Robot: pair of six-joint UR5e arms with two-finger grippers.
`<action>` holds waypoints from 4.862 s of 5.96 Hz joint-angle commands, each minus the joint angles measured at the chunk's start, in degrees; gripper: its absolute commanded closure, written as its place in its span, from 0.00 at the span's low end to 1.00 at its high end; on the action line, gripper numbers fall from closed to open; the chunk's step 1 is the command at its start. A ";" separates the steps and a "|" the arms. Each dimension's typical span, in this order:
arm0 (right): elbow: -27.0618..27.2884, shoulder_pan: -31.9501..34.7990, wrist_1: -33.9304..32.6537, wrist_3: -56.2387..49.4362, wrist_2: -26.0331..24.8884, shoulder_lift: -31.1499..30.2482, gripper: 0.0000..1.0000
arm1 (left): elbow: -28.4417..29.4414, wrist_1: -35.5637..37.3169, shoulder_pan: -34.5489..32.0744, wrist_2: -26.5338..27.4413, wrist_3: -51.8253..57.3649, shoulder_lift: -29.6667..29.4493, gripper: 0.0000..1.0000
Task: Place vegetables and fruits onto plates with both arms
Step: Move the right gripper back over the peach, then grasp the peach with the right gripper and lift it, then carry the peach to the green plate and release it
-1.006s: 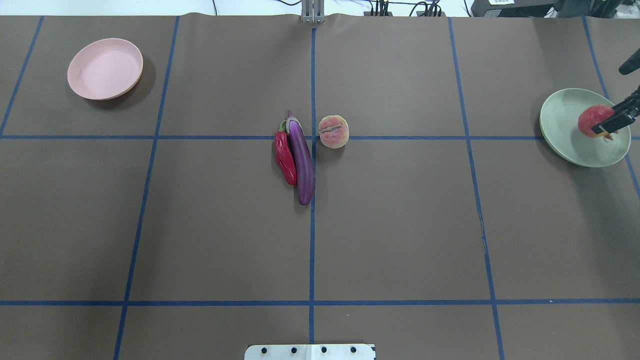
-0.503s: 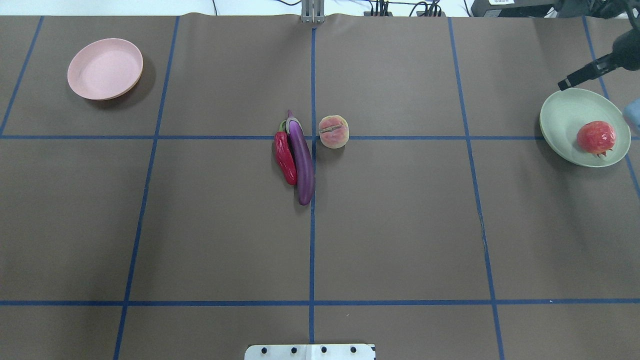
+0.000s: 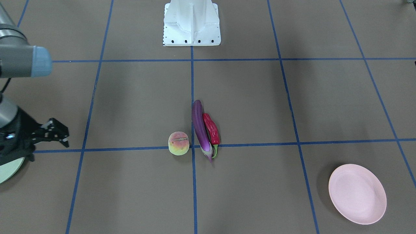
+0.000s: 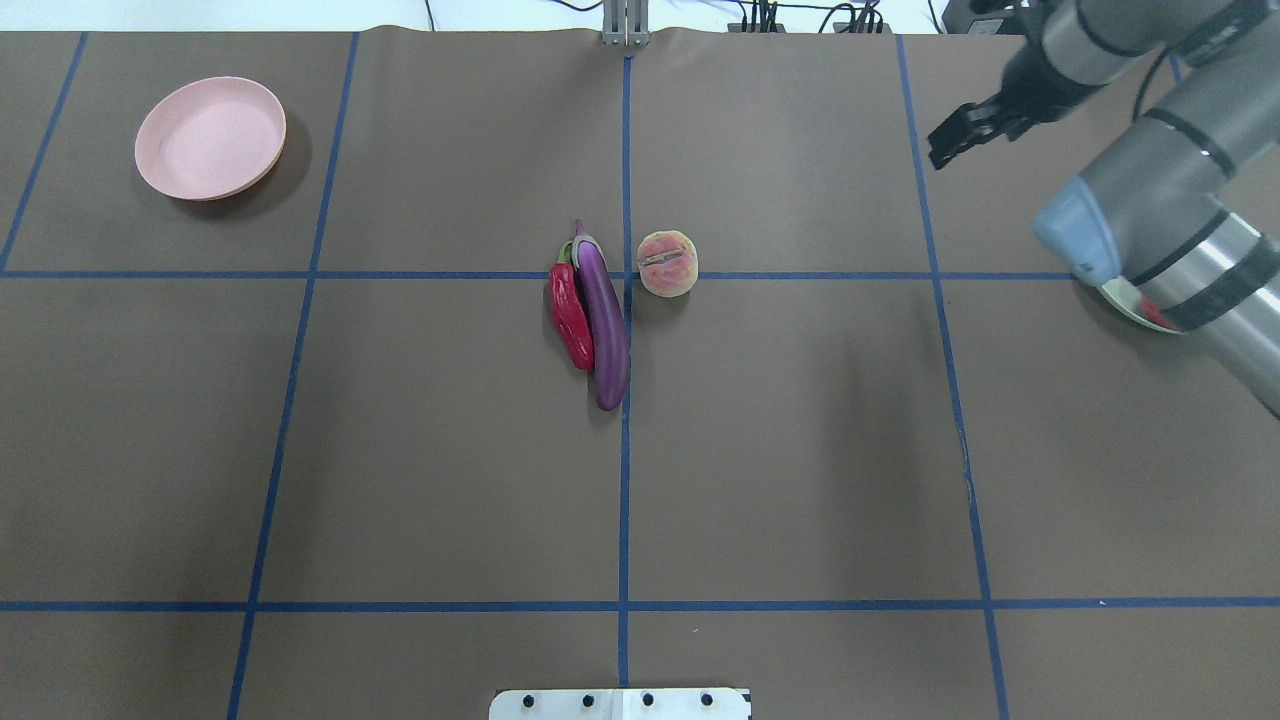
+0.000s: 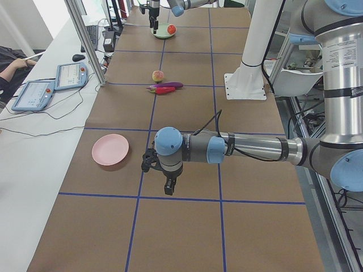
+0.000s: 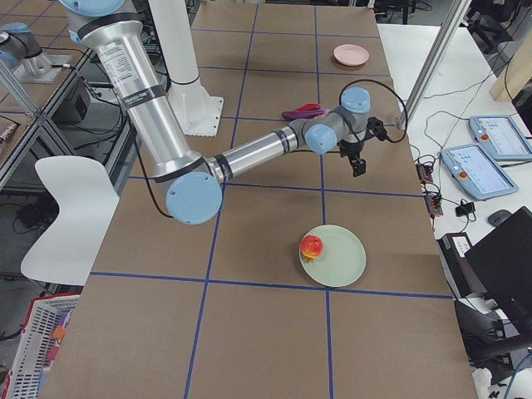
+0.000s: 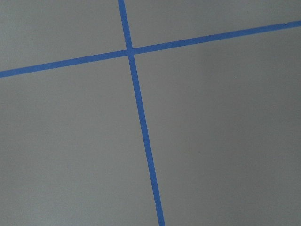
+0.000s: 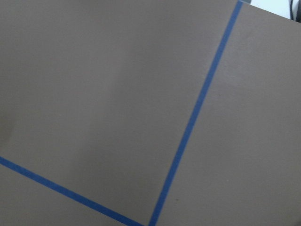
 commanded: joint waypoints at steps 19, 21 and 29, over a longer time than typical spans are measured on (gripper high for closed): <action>-13.93 0.66 1.75 -20.99 -5.94 2.00 1.00 | 0.52 0.00 0.61 -0.07 0.00 0.00 0.00; -14.98 14.02 2.36 -42.88 6.50 -7.32 1.00 | 0.43 0.00 0.61 -0.07 0.00 0.00 0.00; -2.87 32.31 -4.12 -25.58 14.03 -21.29 0.00 | -0.71 -6.20 0.61 -0.16 -0.44 -1.05 0.00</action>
